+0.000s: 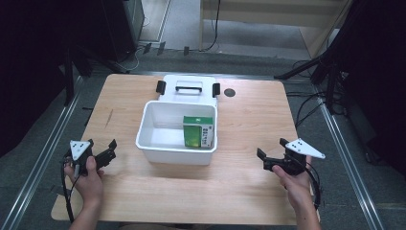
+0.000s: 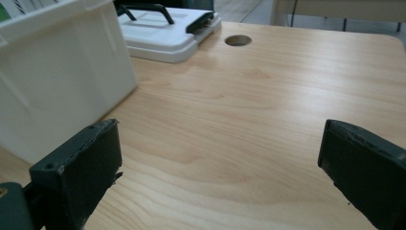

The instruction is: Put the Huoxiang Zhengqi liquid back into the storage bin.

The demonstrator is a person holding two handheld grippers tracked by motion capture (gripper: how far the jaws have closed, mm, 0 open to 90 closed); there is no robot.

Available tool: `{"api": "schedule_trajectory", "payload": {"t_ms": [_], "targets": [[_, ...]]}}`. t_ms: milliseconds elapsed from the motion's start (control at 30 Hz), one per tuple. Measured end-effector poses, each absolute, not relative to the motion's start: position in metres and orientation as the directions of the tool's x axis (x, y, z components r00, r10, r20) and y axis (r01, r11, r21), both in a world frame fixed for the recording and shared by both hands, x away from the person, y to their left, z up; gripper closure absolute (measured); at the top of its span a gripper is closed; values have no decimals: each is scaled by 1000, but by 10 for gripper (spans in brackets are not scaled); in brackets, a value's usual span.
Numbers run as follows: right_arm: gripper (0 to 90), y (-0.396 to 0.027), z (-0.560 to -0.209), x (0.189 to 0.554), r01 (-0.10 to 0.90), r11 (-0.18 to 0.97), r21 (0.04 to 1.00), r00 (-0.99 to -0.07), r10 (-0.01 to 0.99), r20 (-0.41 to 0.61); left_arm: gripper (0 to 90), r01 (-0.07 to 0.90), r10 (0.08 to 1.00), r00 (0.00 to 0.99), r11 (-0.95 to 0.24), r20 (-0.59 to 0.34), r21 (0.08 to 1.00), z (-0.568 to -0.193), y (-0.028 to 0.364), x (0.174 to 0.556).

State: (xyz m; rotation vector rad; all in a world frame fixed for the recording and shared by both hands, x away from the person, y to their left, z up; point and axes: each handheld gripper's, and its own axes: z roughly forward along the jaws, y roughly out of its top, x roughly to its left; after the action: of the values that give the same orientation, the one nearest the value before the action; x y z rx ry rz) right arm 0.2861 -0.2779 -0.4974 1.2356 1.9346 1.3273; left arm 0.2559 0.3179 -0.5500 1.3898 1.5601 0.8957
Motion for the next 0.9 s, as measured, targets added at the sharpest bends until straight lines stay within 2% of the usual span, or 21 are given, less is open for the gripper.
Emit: {"api": "schedule_trajectory", "payload": {"t_ms": [300, 900], "targets": [[11, -305, -520, 267, 428, 88, 899, -403, 910, 103, 149, 395, 992, -29, 126, -125, 910, -550, 318, 256], [15, -356, -533, 235, 456, 44, 889, -284, 954, 99, 149, 392, 993, -35, 121, -117, 912, -550, 317, 255]]}}
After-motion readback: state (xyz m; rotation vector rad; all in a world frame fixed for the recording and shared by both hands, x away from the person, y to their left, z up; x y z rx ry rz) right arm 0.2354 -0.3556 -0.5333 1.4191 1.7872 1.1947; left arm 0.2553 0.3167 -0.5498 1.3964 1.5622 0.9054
